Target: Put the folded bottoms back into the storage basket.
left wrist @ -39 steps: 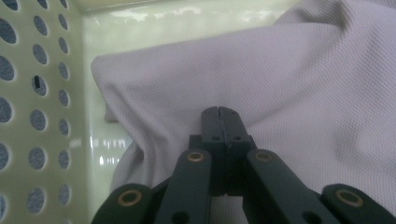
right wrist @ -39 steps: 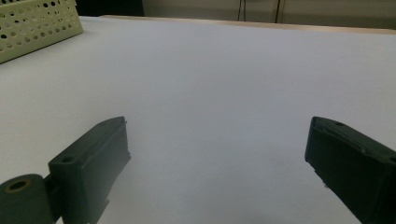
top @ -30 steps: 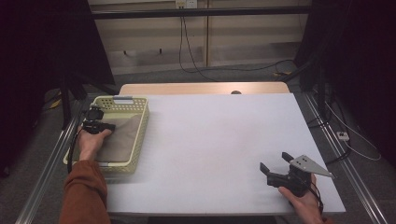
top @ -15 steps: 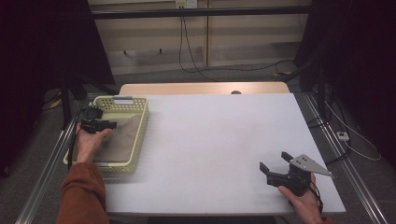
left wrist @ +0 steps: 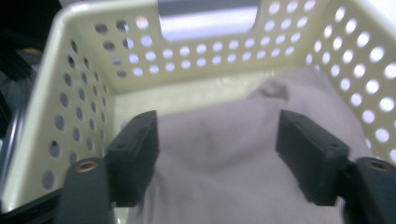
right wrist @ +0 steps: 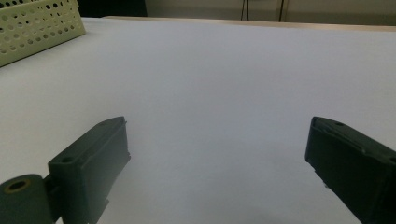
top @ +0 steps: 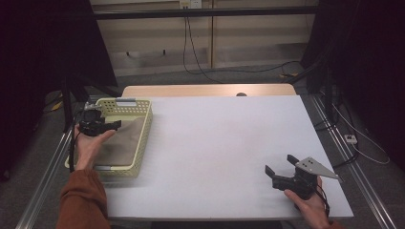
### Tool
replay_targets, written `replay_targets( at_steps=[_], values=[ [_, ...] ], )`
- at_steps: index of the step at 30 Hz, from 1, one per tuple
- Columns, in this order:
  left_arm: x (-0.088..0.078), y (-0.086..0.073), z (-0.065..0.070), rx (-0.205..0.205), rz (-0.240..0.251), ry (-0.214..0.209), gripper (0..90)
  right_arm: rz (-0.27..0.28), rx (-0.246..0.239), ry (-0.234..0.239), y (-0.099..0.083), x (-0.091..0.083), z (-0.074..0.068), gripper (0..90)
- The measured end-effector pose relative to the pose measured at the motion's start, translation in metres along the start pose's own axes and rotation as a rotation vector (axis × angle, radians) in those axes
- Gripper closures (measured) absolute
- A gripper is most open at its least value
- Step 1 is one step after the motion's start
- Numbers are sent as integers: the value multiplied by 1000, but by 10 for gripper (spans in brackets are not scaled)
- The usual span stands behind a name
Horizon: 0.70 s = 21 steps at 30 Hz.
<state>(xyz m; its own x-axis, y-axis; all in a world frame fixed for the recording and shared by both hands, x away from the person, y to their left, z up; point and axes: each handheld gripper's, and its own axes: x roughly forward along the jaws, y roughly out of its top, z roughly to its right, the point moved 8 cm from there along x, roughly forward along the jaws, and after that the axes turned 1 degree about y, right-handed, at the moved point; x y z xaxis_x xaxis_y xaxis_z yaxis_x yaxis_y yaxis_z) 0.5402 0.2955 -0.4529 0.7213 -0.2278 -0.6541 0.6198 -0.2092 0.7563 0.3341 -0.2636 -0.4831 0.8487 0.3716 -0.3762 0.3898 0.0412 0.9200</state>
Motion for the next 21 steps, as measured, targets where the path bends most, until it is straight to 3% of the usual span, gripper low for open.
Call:
replay_targets(
  at_steps=[3, 6, 10, 21],
  values=[
    [-5, 3, -1, 7, 24, 4, 185, 0, 2, -2, 0, 0, 0, 58],
    [-9, 5, 0, -16, 49, -19, 120, 0, 1, -3, 0, 1, 0, 58],
    [-15, 4, 2, -3, 49, -34, 56, 2, -4, -6, 1, 0, -2, 58],
    [-35, 8, 11, 25, 151, -71, 52, 2, -1, -10, 1, -1, -2, 58]
  ],
)
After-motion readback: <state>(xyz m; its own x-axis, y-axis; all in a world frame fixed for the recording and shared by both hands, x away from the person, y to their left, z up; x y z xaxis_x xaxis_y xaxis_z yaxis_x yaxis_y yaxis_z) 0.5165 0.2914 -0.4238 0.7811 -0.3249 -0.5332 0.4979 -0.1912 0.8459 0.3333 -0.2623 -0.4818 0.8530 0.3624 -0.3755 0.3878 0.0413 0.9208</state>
